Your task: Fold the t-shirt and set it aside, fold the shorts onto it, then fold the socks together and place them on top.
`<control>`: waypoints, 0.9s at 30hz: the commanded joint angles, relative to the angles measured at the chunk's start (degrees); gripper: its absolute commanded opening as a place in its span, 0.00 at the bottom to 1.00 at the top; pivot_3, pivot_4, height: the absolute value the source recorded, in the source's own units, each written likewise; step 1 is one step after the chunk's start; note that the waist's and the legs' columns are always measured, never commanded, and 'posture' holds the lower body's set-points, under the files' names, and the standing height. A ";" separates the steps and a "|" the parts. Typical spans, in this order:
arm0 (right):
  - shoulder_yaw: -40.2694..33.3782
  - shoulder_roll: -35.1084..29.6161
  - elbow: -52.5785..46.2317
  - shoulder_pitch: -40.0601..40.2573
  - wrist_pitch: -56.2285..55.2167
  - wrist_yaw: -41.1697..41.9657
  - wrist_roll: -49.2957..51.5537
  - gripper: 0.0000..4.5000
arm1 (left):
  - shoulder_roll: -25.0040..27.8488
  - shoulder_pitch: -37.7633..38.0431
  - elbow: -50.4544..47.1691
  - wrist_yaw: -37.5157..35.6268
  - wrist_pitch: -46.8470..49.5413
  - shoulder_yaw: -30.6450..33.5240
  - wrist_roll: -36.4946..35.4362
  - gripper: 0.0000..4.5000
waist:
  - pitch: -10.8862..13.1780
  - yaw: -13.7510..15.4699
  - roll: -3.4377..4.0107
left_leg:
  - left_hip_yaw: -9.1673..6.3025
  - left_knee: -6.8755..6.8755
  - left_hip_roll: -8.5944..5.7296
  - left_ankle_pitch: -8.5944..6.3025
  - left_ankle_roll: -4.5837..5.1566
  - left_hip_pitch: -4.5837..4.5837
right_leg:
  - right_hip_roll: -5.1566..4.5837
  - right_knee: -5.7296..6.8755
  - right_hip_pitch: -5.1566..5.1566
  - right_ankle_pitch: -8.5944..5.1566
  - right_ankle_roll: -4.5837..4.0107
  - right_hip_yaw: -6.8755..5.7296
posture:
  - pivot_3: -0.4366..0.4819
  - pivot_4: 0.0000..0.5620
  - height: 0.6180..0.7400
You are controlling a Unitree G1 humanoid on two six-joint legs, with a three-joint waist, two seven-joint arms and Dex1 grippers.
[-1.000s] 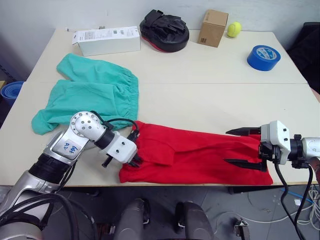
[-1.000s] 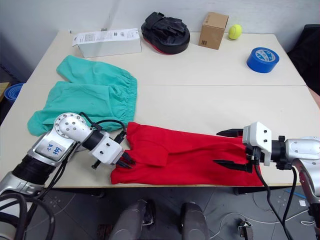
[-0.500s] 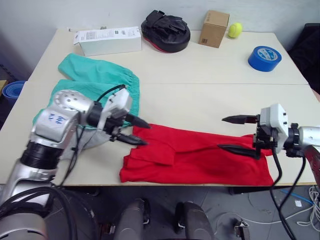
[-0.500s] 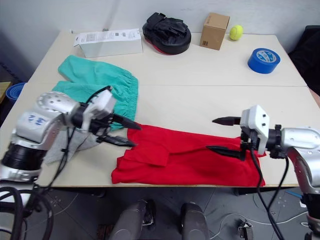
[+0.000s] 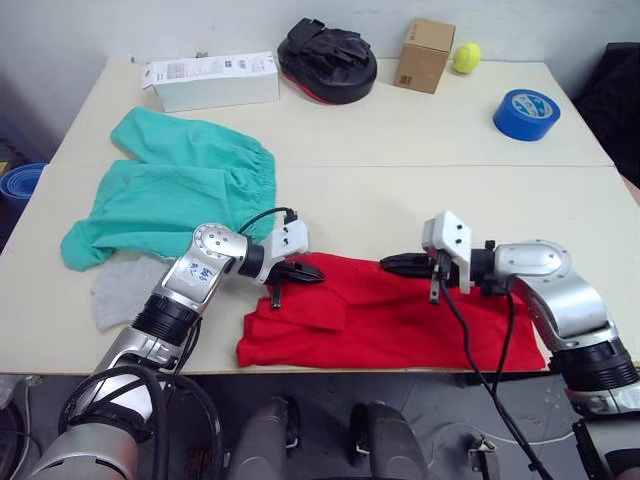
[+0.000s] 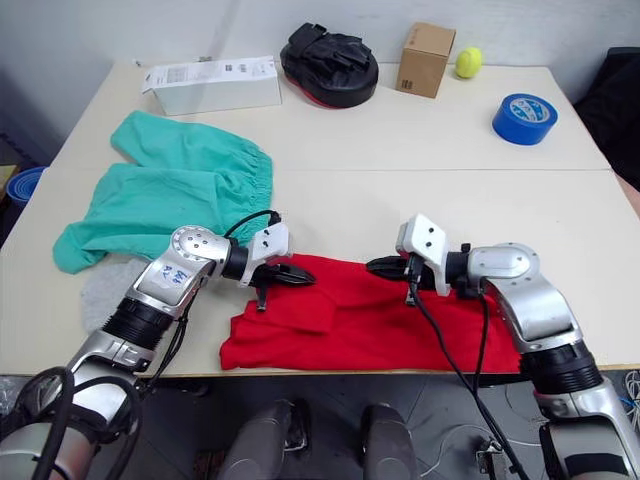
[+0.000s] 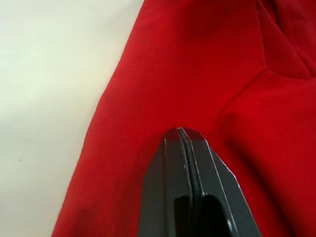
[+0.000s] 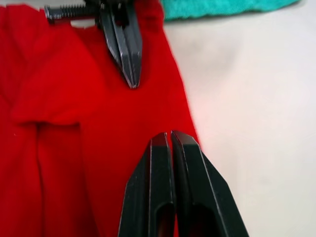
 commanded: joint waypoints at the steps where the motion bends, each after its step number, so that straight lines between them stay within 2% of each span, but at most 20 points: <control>1: 2.07 -0.36 0.06 0.15 -0.68 0.08 -3.38 0.00 | 0.00 1.56 0.07 0.32 1.16 -1.12 2.37 0.00 | 0.00 -0.02 0.00 | 0.00 0.00 0.00 0.00 0.00 0.00 | 0.00 0.00 0.00 0.00 0.00 0.00 | 0.48 0.27 1.00; 8: 0.88 -2.42 5.38 1.72 -0.48 -3.65 -9.18 0.00 | -0.95 1.75 -0.06 1.03 1.47 -1.27 3.34 0.00 | -0.07 0.15 -0.02 | -0.02 -0.01 0.00 -0.01 -0.01 0.11 | -0.02 0.00 0.11 0.00 0.00 -0.01 | 0.48 0.27 1.00; 13: -6.08 -10.78 0.68 10.18 1.60 1.73 -4.44 0.00 | -0.83 1.88 1.17 1.08 0.27 -1.04 4.04 0.00 | -0.08 0.96 -0.04 | -0.05 -0.04 -0.04 -0.04 0.01 0.13 | -0.07 -0.08 0.19 0.00 0.00 -0.02 | 0.48 0.27 1.00; 17: -10.79 -14.94 -2.35 16.04 3.37 2.55 -2.15 0.00 | -0.90 1.35 2.25 1.12 -0.32 -0.99 4.30 0.00 | -0.14 1.00 -0.09 | -0.05 -0.10 -0.01 -0.05 0.02 0.21 | -0.05 -0.12 0.25 0.01 0.00 -0.02 | 0.48 0.27 1.00; 23: -17.32 -18.25 -1.61 22.89 3.26 1.79 -1.92 0.00 | -1.11 0.17 4.15 1.08 -1.47 -0.79 4.57 0.00 | -0.16 1.13 -0.08 | -0.05 -0.17 -0.01 -0.06 0.01 0.24 | -0.06 -0.25 0.29 0.01 -0.01 -0.03 | 0.48 0.27 1.00; 27: -22.21 -16.86 0.28 22.69 0.80 0.74 0.51 0.00 | -1.21 -0.03 4.50 1.07 -1.92 -0.62 4.41 0.00 | -0.16 1.31 -0.06 | -0.04 -0.20 0.00 -0.05 0.02 0.24 | -0.03 -0.46 0.39 0.02 -0.02 -0.04 | 0.48 0.27 1.00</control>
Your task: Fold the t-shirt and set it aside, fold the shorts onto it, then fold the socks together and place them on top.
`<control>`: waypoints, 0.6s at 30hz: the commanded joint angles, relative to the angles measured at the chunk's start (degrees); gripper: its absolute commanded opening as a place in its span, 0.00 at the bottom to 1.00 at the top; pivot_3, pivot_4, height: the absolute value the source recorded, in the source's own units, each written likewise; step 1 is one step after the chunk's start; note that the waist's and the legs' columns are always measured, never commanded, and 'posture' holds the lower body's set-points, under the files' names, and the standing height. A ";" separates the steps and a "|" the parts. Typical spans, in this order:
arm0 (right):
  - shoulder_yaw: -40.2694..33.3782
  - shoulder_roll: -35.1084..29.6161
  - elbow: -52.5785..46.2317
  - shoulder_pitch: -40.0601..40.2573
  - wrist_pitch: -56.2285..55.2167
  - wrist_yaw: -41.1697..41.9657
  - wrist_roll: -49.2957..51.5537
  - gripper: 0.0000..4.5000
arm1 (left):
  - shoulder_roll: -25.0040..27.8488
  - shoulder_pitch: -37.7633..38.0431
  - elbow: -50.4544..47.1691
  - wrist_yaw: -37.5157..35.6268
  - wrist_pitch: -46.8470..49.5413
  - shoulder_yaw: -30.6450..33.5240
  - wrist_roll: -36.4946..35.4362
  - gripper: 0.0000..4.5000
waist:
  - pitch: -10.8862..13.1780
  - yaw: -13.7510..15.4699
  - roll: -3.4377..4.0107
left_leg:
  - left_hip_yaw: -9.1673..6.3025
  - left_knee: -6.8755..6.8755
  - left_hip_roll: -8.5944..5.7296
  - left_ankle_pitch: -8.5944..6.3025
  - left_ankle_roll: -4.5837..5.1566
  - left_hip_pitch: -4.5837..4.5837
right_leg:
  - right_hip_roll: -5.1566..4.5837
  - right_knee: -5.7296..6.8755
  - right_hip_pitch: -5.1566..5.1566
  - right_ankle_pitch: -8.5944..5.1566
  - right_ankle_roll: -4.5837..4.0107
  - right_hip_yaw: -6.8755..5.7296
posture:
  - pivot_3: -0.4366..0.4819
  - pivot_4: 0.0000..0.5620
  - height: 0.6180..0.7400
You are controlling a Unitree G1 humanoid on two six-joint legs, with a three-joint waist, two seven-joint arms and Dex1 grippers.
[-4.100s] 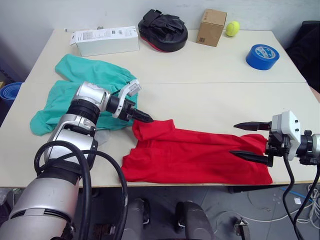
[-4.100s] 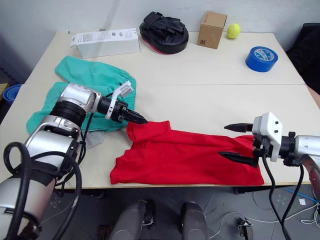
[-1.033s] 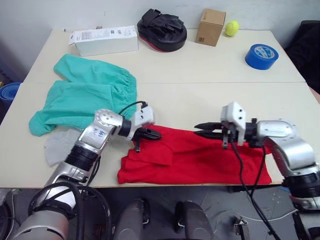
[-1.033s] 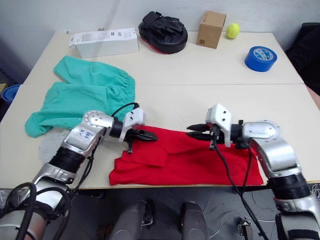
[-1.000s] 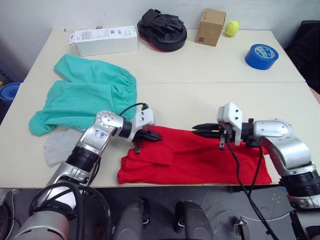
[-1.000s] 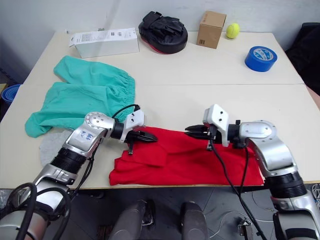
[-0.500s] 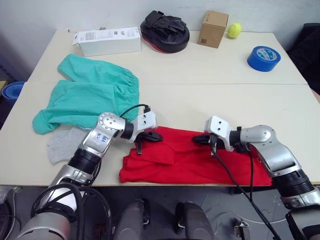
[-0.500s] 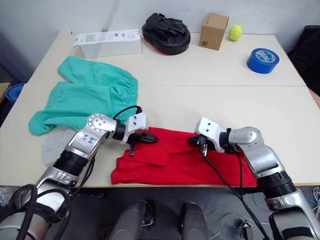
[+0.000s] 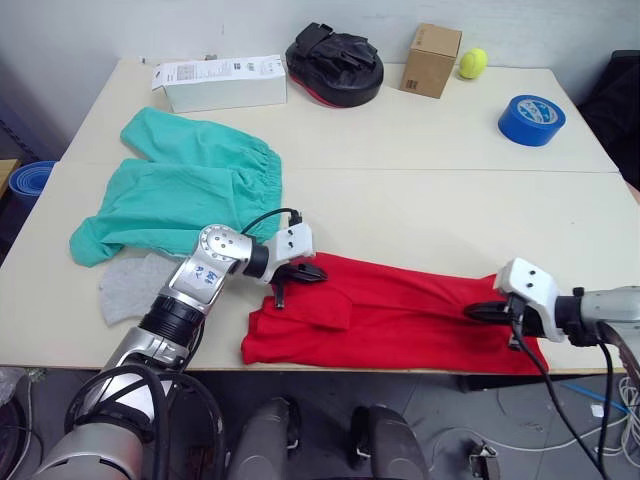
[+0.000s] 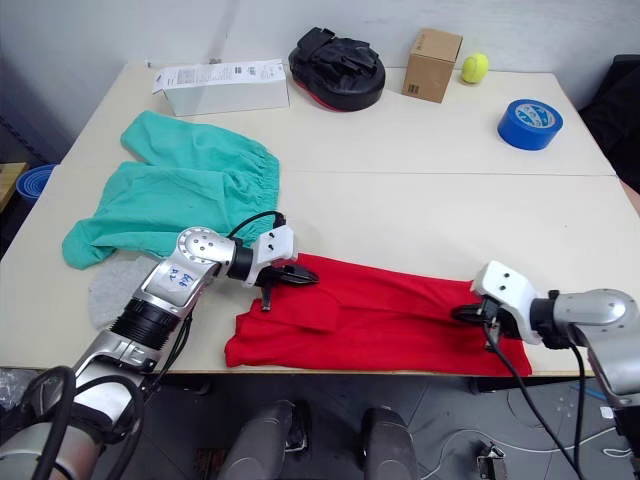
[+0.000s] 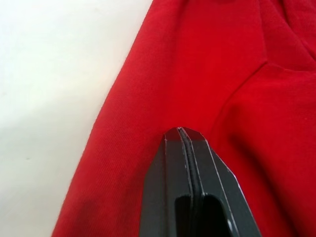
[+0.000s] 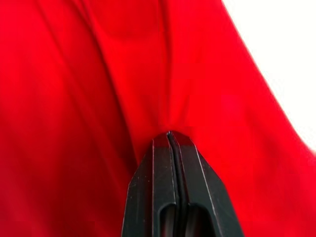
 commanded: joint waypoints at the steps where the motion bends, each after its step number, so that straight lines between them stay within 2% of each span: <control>1: -5.14 0.92 -0.08 -1.36 -1.06 -0.91 2.95 0.00 | 0.50 0.62 1.99 0.21 0.28 -0.58 2.50 0.00 | -0.01 -0.06 0.02 | 0.02 -0.01 0.00 0.00 0.00 0.00 | 0.00 -0.01 -0.01 0.00 0.00 0.01 | 0.48 0.27 1.00; 6: -6.75 5.62 -3.54 -8.15 4.89 -4.13 9.63 0.00 | 0.22 1.12 0.49 0.00 0.89 -0.43 2.01 0.00 | -0.03 -0.33 0.06 | 0.01 -0.03 0.02 0.01 -0.01 0.00 | 0.02 0.00 -0.03 0.01 -0.02 0.01 | 0.48 0.27 1.00; 12: -1.08 5.76 0.28 -8.81 4.73 -9.76 1.97 0.00 | -0.37 0.87 0.11 0.42 1.47 -0.06 1.88 0.00 | -0.03 0.13 0.06 | -0.03 -0.04 0.01 -0.02 -0.01 -0.05 | -0.01 -0.01 -0.07 0.02 -0.01 -0.05 | 0.48 0.27 1.00; 18: -2.48 4.35 4.83 -7.07 3.81 -11.94 -0.42 0.00 | -0.39 1.06 -0.06 0.65 1.46 0.04 1.98 0.00 | -0.03 0.02 0.07 | 0.02 -0.05 0.00 0.00 0.00 -0.06 | 0.01 -0.01 -0.09 0.02 -0.01 -0.03 | 0.48 0.27 1.00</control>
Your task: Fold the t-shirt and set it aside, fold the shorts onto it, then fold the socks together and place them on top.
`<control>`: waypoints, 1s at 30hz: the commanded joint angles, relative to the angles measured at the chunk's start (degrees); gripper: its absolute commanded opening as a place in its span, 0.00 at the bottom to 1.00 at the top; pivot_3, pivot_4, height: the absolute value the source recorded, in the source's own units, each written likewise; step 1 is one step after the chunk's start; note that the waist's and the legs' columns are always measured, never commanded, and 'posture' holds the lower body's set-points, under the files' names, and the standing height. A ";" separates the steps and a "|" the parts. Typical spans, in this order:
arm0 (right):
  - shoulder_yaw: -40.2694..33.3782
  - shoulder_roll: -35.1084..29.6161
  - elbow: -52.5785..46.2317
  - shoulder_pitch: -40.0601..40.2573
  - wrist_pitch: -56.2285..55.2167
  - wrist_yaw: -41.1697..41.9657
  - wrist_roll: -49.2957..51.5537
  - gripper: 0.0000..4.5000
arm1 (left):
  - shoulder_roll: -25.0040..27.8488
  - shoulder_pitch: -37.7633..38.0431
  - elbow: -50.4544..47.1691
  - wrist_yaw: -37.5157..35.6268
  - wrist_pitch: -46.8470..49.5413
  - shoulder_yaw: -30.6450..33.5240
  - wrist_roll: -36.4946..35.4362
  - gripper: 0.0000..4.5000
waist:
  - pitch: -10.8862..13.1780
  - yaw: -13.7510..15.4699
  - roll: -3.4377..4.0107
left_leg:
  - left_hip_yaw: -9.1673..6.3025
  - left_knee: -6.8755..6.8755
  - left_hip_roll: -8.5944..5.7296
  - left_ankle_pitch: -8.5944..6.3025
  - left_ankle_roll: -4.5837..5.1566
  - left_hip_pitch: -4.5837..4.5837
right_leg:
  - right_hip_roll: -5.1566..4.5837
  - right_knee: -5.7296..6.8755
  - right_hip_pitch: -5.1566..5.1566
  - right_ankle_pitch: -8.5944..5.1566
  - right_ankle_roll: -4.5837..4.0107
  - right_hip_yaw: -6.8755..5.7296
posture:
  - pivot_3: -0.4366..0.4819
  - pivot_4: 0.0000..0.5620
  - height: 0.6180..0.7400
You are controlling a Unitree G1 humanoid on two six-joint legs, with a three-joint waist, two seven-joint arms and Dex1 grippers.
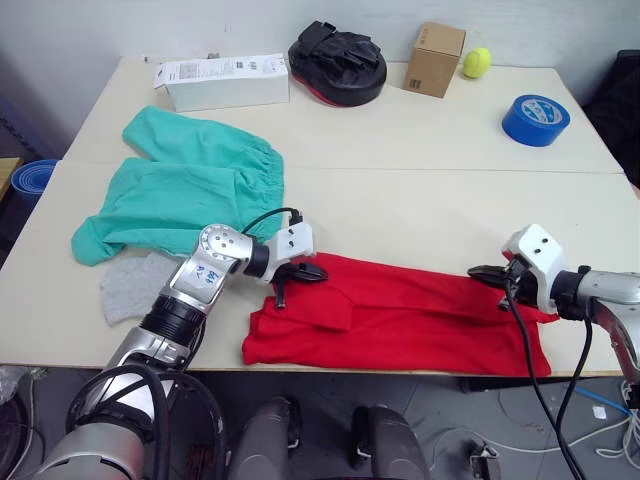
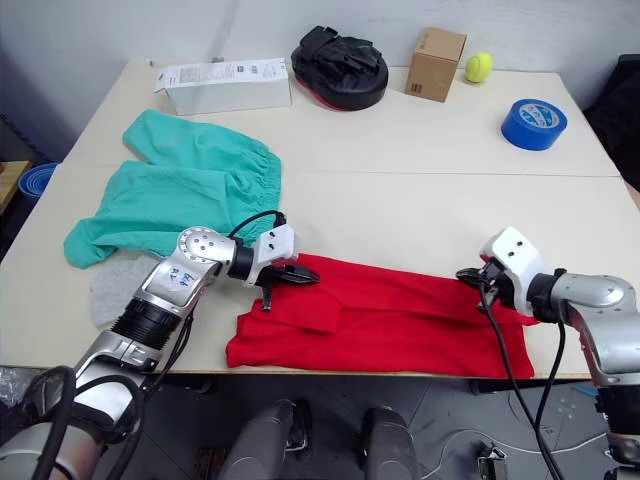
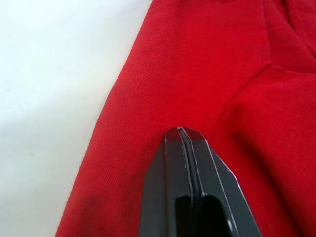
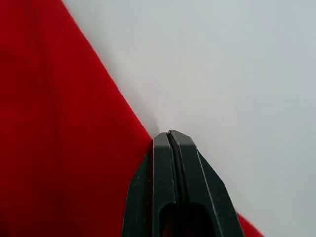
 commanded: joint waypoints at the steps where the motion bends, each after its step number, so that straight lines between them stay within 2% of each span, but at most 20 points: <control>1: -3.11 -1.87 1.36 1.97 -1.24 -0.24 -0.89 0.00 | 0.03 1.01 0.40 0.64 0.47 -0.40 1.86 0.00 | 0.00 0.08 0.00 | 0.00 0.00 0.00 0.00 0.00 0.00 | 0.00 0.00 0.00 0.00 0.00 0.00 | 0.48 0.27 1.00; 7: -6.56 -3.63 8.41 4.70 -5.30 -1.57 -2.57 0.00 | -0.09 0.81 1.00 0.96 0.16 -0.29 1.96 0.00 | 0.00 0.06 0.00 | 0.00 0.01 0.00 0.00 0.01 0.01 | 0.00 -0.02 0.04 0.00 0.00 0.00 | 0.48 0.27 1.00; 14: -9.35 -3.39 18.21 2.46 -11.96 -5.00 -4.24 0.00 | -0.43 0.02 2.29 0.88 -0.42 -0.24 2.03 0.00 | -0.01 0.13 0.01 | 0.00 0.01 0.00 0.01 0.01 0.02 | -0.01 -0.06 0.06 0.00 0.00 0.00 | 0.48 0.27 1.00; 17: -12.50 -2.16 16.42 1.43 -10.70 -3.37 0.21 0.00 | -0.50 -0.10 2.61 0.79 -0.65 -0.22 2.05 0.00 | -0.04 -0.01 0.08 | 0.01 0.00 0.00 0.01 0.00 0.02 | 0.00 -0.07 0.05 0.00 0.00 0.01 | 0.48 0.27 1.00; 22: -14.86 -0.37 6.25 1.84 -4.70 -1.24 7.38 0.00 | -0.84 -0.08 2.49 0.75 -0.69 -0.19 1.92 0.00 | -0.13 -0.01 0.25 | 0.00 -0.02 0.01 0.02 0.00 0.03 | 0.00 -0.05 0.05 0.00 0.00 0.02 | 0.48 0.27 1.00; 26: -12.25 0.97 0.51 2.80 -0.74 -2.44 7.81 0.00 | -1.35 -0.26 2.58 0.86 -0.60 -0.09 2.01 0.00 | -0.13 0.21 0.25 | -0.01 -0.02 0.01 0.01 0.01 0.01 | -0.02 -0.07 0.05 0.00 0.00 0.01 | 0.48 0.27 1.00; 30: -8.80 1.39 0.84 4.38 -0.77 -3.89 4.39 0.00 | -1.56 -0.46 2.53 0.93 -0.41 0.02 1.97 0.00 | -0.13 0.21 0.25 | -0.01 -0.02 0.00 -0.01 0.03 0.00 | -0.03 -0.10 0.06 0.00 0.00 0.00 | 0.48 0.27 1.00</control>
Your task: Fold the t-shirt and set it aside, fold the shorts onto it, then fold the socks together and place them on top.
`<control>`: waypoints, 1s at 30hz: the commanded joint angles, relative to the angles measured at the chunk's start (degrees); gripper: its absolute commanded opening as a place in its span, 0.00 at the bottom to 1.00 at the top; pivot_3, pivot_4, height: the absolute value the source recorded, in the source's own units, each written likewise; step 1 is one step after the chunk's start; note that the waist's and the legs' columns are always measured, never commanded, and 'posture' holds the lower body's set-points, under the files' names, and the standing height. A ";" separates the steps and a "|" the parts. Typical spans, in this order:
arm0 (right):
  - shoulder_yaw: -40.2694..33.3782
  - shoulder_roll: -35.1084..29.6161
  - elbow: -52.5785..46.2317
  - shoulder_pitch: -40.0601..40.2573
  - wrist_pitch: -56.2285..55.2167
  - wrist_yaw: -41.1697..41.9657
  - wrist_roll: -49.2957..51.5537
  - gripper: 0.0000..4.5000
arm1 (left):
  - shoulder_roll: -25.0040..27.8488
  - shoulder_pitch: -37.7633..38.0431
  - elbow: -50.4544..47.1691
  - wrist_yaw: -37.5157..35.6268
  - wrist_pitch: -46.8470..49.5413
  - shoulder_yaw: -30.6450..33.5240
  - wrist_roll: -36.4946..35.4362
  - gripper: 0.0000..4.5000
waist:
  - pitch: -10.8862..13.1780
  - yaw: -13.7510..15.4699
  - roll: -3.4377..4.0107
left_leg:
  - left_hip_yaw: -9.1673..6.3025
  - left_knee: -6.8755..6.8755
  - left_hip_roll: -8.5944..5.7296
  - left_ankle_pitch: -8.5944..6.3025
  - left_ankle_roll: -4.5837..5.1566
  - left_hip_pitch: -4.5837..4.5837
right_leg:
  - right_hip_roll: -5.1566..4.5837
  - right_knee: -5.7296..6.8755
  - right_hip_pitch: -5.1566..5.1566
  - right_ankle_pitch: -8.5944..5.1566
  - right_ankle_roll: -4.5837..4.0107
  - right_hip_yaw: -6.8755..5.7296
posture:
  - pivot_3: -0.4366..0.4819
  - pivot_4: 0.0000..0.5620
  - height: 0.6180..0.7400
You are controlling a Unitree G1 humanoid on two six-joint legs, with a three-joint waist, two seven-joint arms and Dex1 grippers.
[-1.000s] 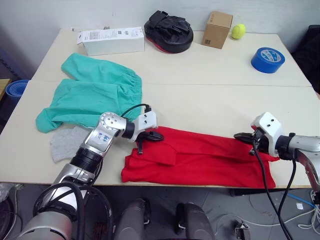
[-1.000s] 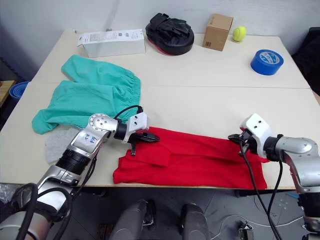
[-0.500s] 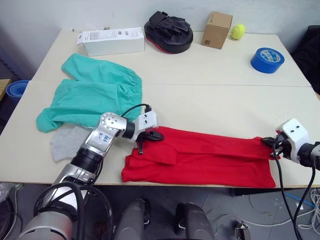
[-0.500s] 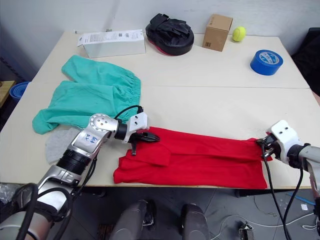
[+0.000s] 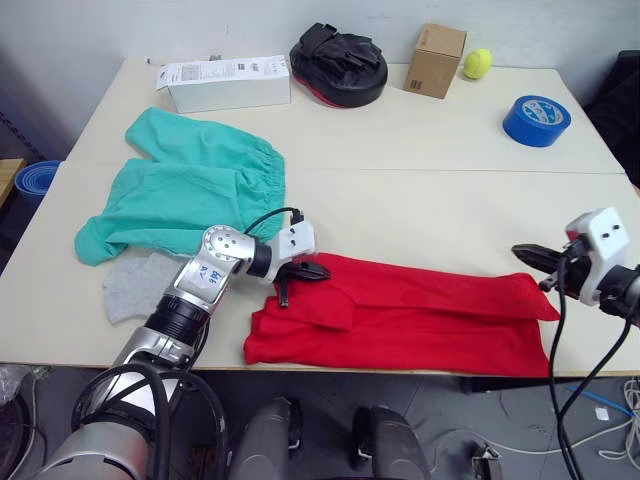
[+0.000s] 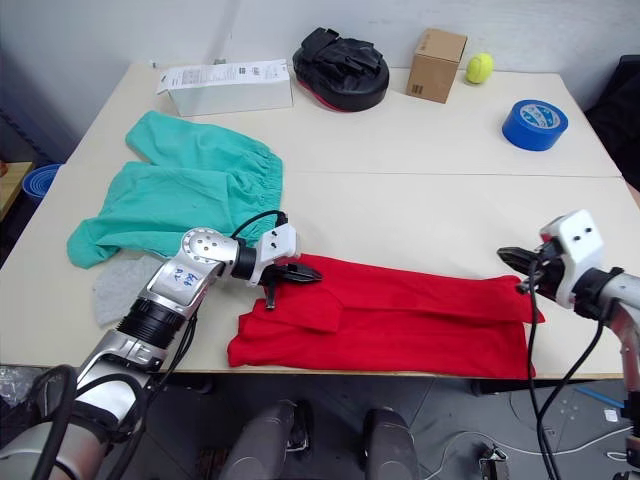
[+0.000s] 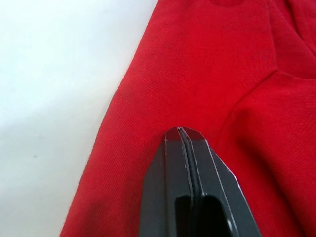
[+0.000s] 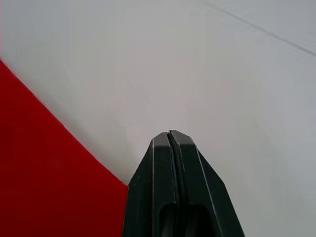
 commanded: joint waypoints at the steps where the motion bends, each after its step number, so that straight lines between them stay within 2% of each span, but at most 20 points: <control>1: 1.53 0.14 0.45 1.35 0.30 -1.79 -2.79 0.00 | 0.02 -0.17 0.51 0.36 0.67 -0.43 1.88 0.00 | 0.00 -0.05 0.01 | 0.01 -0.01 0.00 0.00 0.00 0.00 | 0.00 0.00 -0.01 0.00 0.00 0.00 | 0.48 0.27 1.00; 7: -0.29 -1.76 5.22 4.83 -2.74 -1.99 -5.56 0.00 | 0.74 0.06 0.52 0.32 0.74 0.04 1.97 0.00 | 0.00 -0.09 0.01 | 0.02 -0.01 0.00 0.00 0.00 0.01 | 0.02 -0.01 0.00 0.00 0.00 0.01 | 0.48 0.27 1.00; 14: -2.97 -3.60 17.16 1.29 -10.15 -2.98 -7.31 0.00 | 1.08 0.72 0.07 0.35 1.53 0.81 1.39 0.00 | 0.00 -0.26 0.01 | 0.03 -0.03 0.00 0.01 -0.01 0.02 | 0.04 -0.07 0.02 0.00 0.00 0.01 | 0.48 0.27 1.00; 16: -4.41 -3.54 16.44 0.42 -11.01 -0.98 -5.12 0.00 | 1.19 1.04 -0.52 0.09 2.15 1.30 0.90 0.00 | 0.00 -0.28 0.05 | 0.05 -0.04 0.00 0.01 -0.01 0.02 | 0.03 -0.06 0.00 0.00 0.00 0.03 | 0.48 0.27 1.00; 21: -8.15 -5.12 6.46 2.94 -11.58 6.23 -0.31 0.00 | 2.73 2.08 -3.53 -0.62 2.74 2.75 0.08 0.00 | 0.01 -0.67 0.09 | 0.05 -0.08 0.01 0.01 -0.01 0.02 | 0.05 -0.02 -0.04 0.00 0.00 0.04 | 0.48 0.27 1.00; 27: -8.16 -8.28 -2.75 7.79 -12.70 12.54 -0.04 0.00 | 6.48 4.05 -13.37 -3.53 7.77 6.40 -4.87 0.00 | 0.04 -0.75 0.06 | 0.03 -0.16 0.02 -0.01 -0.05 -0.01 | 0.07 0.01 -0.11 0.01 0.01 0.01 | 0.48 0.27 1.00; 29: -6.10 -9.49 -2.07 6.19 -11.95 13.97 -0.72 0.00 | 8.53 5.26 -17.77 -5.70 10.03 8.00 -7.59 0.08 | 0.05 -0.80 0.07 | 0.04 -0.15 0.02 -0.01 -0.04 -0.04 | 0.06 -0.02 -0.12 0.01 0.01 0.03 | 0.48 0.27 1.00; 30: -4.90 -10.02 -1.20 4.95 -11.82 14.41 -1.32 0.04 | 9.57 5.75 -19.77 -6.76 11.30 8.64 -8.89 0.13 | 0.05 -0.92 0.07 | 0.04 -0.13 0.02 -0.01 -0.04 -0.04 | 0.05 -0.02 -0.12 0.01 0.01 0.04 | 0.48 0.27 1.00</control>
